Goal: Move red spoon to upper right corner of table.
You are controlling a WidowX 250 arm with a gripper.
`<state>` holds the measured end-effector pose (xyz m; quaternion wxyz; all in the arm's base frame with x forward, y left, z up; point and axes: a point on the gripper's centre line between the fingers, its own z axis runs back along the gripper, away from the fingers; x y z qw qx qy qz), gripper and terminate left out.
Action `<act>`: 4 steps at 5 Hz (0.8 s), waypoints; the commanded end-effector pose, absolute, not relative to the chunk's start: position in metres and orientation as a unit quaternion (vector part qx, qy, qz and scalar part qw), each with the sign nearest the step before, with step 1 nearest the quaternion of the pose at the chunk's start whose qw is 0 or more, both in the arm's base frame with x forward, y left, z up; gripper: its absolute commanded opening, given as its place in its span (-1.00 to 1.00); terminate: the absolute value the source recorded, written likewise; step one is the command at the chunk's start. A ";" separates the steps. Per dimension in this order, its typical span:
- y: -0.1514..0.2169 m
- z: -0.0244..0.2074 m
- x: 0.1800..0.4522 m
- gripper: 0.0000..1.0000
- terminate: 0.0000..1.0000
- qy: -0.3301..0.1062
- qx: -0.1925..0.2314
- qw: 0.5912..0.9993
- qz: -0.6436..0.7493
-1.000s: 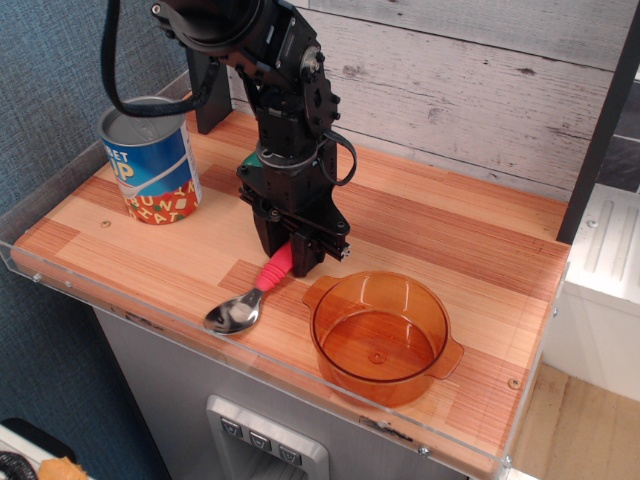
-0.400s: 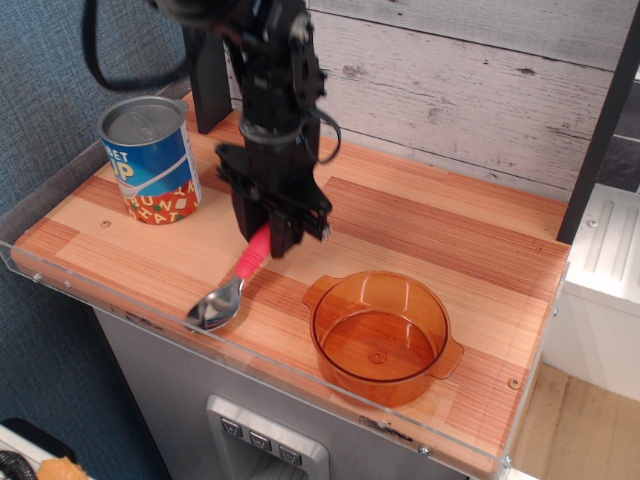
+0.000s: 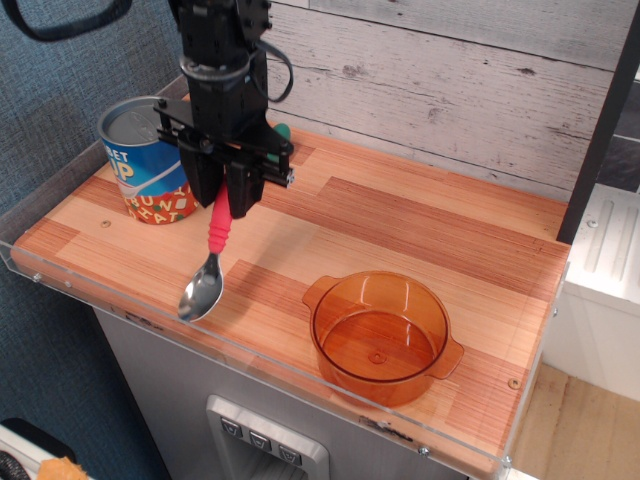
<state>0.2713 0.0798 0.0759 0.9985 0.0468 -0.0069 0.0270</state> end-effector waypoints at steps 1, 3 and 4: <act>0.072 0.120 0.288 -1.00 -1.00 -0.038 0.044 0.996 0.072; 0.055 0.129 0.311 -1.00 -1.00 -0.027 0.024 0.968 0.248; 0.046 0.129 0.320 -1.00 -1.00 -0.016 -0.007 0.930 0.367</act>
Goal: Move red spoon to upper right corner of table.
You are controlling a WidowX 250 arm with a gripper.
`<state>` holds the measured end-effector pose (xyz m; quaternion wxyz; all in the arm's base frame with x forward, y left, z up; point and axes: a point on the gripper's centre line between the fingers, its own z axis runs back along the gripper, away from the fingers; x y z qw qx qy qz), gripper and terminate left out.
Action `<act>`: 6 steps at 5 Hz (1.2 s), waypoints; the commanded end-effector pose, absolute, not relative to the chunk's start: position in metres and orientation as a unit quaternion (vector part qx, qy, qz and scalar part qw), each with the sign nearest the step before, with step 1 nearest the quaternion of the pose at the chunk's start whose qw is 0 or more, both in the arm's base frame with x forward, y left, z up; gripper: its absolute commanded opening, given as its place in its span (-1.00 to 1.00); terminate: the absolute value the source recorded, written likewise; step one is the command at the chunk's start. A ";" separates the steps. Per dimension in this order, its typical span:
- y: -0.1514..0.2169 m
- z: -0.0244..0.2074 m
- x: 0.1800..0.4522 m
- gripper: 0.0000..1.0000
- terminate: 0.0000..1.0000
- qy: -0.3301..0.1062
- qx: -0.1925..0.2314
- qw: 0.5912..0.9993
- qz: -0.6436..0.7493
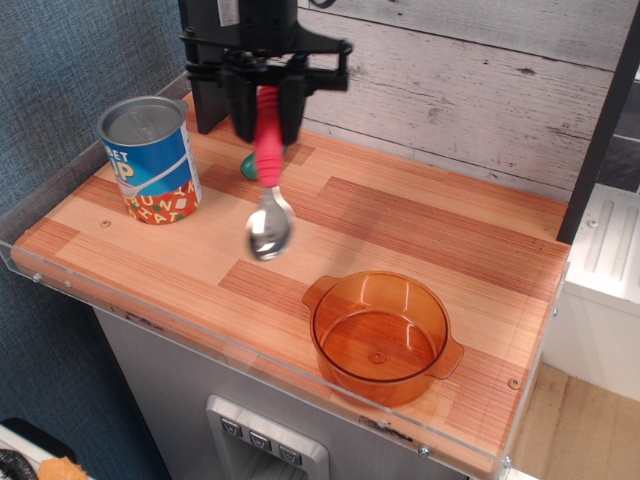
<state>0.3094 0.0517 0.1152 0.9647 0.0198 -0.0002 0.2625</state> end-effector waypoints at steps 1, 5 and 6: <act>0.031 0.122 0.335 -1.00 -1.00 -0.006 -0.046 0.876 0.481; -0.032 0.078 0.383 -1.00 -1.00 0.003 -0.063 0.776 0.627; -0.037 0.064 0.388 -1.00 -1.00 0.016 -0.057 0.779 0.624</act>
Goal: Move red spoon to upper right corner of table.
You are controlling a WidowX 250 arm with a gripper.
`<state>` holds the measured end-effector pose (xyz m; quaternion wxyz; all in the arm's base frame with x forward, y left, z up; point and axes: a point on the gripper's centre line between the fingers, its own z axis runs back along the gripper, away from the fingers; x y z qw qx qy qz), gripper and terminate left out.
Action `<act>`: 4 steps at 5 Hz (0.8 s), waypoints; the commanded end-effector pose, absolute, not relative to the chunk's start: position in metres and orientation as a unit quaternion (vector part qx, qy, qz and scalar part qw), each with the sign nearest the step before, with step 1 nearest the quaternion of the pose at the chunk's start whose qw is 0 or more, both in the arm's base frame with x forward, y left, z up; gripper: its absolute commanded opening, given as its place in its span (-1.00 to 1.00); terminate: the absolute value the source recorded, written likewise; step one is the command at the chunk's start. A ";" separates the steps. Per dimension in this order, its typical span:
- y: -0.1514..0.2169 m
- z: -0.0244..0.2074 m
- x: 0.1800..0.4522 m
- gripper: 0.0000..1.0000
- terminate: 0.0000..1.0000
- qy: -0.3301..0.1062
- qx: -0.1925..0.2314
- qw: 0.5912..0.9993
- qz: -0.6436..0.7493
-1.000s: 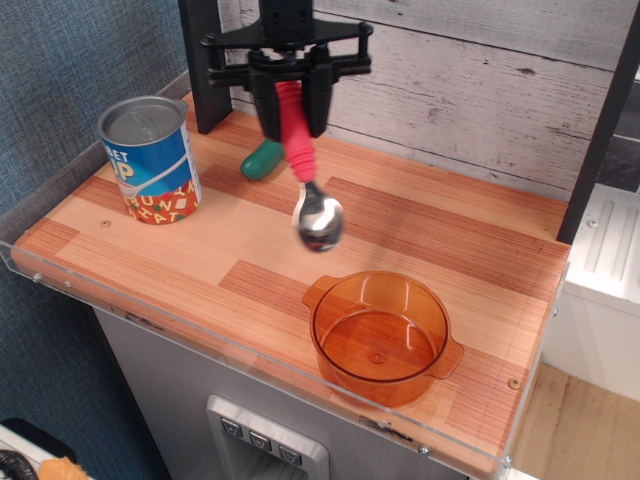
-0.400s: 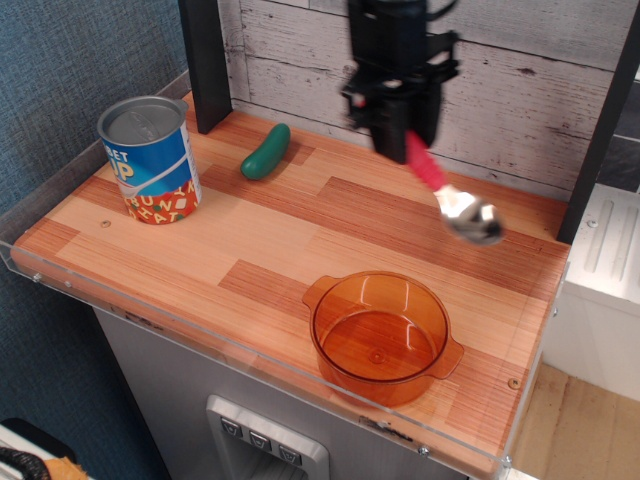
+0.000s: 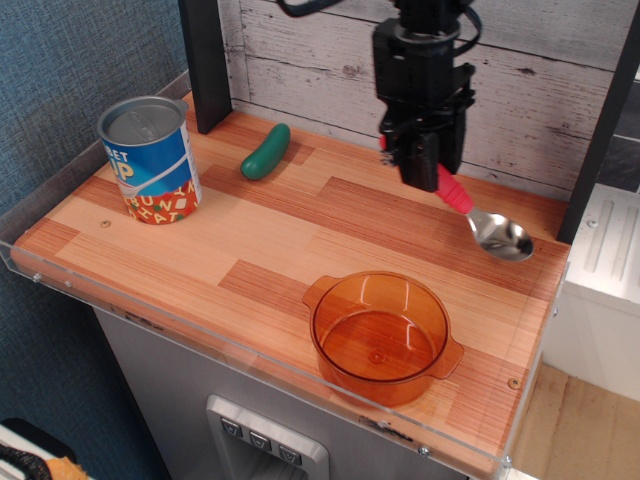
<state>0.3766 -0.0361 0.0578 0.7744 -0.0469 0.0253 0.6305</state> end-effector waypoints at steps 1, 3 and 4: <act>-0.038 0.050 0.387 -1.00 -1.00 0.018 -0.051 0.785 0.618; -0.036 0.033 0.391 -1.00 -1.00 -0.039 -0.025 0.821 0.570; -0.037 0.026 0.388 -1.00 -1.00 -0.042 -0.029 0.823 0.566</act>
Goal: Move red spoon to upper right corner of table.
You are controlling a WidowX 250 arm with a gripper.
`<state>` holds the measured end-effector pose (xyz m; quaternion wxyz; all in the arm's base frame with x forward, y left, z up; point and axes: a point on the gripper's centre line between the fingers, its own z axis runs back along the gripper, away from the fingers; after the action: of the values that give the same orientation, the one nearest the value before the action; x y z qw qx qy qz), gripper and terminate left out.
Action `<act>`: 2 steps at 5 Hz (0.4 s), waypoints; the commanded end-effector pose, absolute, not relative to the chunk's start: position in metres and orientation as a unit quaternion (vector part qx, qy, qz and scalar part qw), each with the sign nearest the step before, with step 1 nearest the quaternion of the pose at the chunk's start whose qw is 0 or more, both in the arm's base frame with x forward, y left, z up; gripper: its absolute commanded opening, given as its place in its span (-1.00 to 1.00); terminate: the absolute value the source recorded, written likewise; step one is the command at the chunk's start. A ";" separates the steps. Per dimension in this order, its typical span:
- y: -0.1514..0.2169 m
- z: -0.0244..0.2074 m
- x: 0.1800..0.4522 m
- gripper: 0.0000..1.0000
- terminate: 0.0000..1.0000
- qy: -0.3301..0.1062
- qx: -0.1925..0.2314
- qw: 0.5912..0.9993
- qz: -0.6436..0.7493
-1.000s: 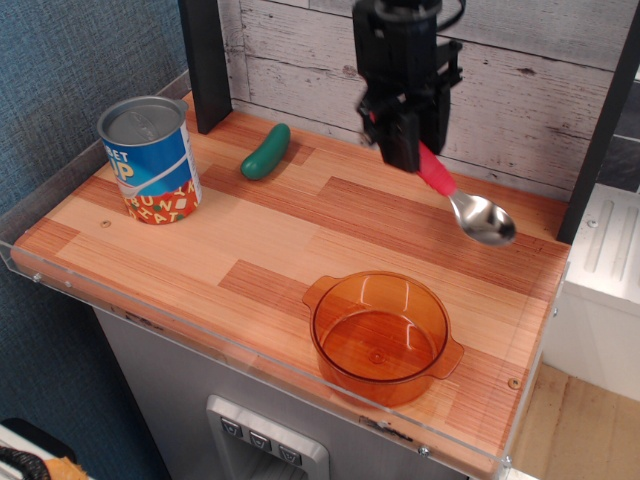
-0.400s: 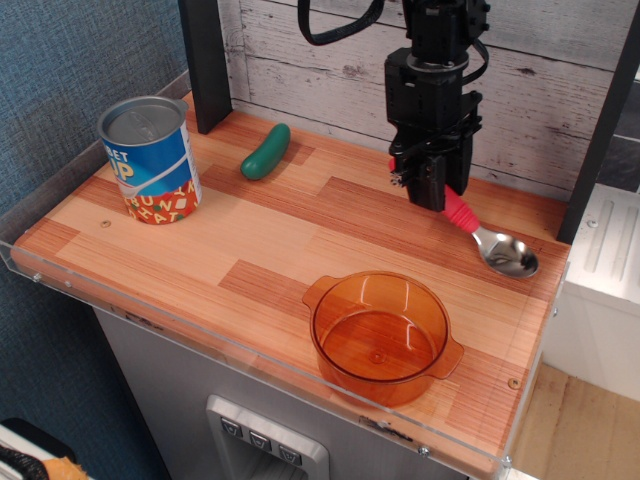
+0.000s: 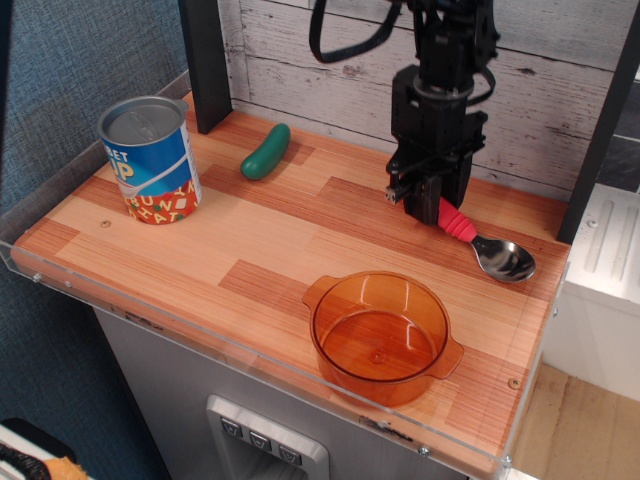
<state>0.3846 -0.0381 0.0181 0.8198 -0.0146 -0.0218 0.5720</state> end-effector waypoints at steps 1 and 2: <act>-0.038 0.023 0.389 1.00 -1.00 -0.045 -0.032 0.829 0.556; -0.038 0.029 0.391 1.00 -1.00 -0.060 -0.039 0.837 0.542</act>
<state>0.3845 -0.0399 0.0089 0.8368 -0.0264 -0.0398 0.5455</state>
